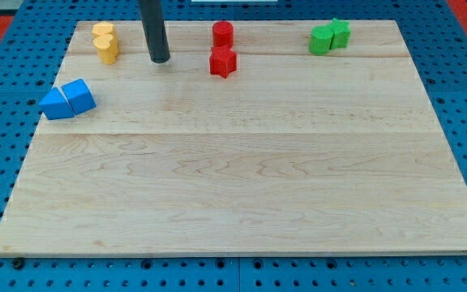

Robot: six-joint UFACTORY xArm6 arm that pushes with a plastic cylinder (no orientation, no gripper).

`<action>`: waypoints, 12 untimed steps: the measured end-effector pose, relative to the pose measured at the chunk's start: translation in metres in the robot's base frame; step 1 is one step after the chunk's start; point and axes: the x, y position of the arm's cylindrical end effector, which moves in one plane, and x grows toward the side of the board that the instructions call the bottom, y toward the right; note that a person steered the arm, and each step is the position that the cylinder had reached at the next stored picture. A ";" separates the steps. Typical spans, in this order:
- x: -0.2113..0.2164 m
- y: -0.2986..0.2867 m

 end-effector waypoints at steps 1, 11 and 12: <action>0.048 0.056; -0.100 0.268; -0.100 0.279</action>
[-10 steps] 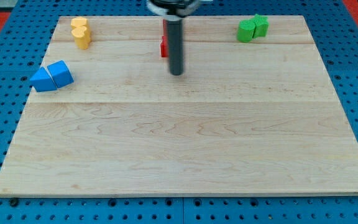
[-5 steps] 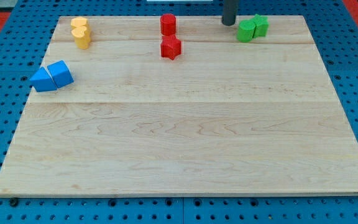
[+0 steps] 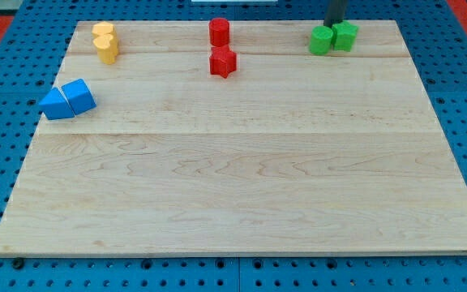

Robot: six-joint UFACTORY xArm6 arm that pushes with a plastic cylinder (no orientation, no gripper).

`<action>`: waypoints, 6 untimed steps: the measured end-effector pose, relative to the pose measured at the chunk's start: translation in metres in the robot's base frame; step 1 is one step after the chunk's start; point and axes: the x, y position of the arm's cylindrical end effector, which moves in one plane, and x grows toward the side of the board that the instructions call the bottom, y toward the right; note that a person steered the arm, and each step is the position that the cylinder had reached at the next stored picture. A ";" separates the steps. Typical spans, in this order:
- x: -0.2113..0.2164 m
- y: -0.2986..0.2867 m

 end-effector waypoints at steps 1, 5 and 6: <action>0.021 0.002; 0.049 0.039; 0.113 0.038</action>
